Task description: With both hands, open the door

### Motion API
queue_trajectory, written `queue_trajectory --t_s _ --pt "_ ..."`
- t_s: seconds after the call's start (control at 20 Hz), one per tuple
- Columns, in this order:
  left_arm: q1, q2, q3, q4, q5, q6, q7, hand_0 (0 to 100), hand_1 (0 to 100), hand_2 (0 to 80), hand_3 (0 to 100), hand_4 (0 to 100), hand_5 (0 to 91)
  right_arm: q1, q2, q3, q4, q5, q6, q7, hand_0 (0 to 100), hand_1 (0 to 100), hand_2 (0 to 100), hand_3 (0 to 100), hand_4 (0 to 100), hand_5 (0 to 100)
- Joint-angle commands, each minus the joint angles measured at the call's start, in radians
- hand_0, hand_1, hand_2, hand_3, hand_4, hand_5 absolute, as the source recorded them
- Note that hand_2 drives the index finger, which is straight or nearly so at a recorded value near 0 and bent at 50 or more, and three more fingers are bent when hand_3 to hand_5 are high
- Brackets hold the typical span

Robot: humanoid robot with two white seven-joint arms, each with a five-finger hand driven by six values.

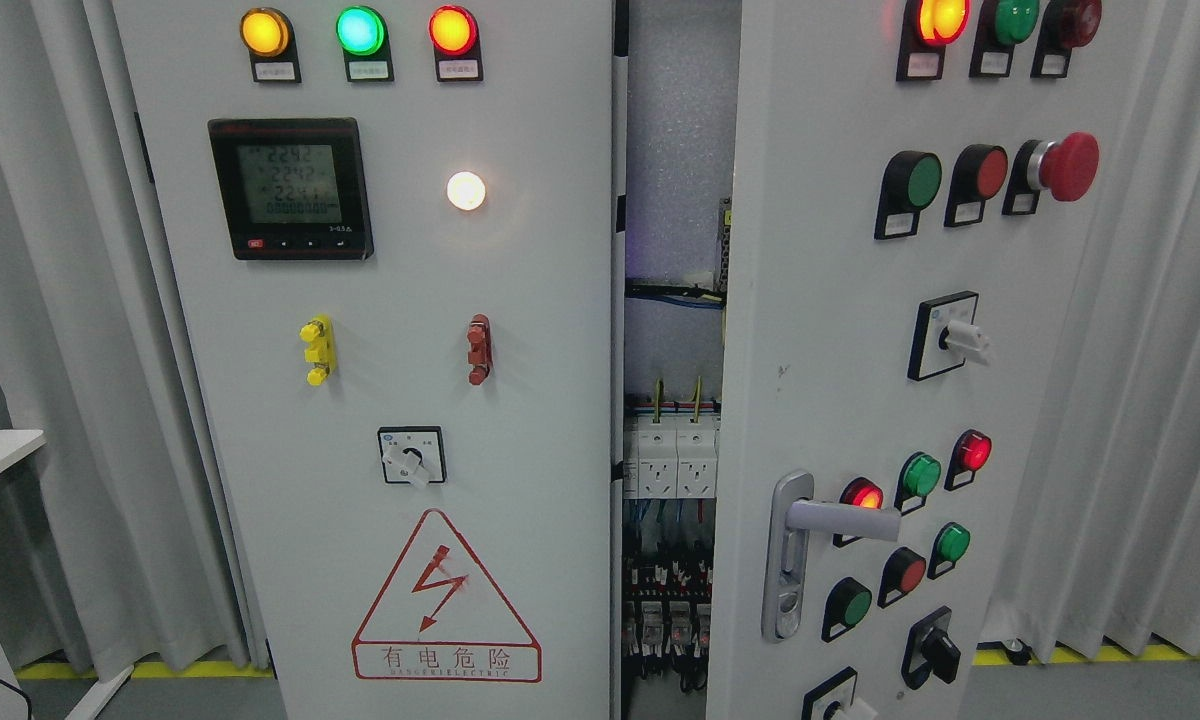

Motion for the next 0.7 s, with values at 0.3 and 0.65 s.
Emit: queue_trajectory --t_s 0.3,0.65 --pt "0.219 0.126 0.023 -0.855 0.017 -0.053 -0.442 30 0 2.8 3 4 0.0 0.0 -0.003 0.0 0.023 0.0 0.0 0.0 22 0 0 0 0 0" --pt "0.292 0.168 0.021 -1.09 0.047 -0.175 -0.517 30 0 2.8 3 4 0.0 0.0 -0.003 0.0 0.023 0.0 0.0 0.0 22 0 0 0 0 0"
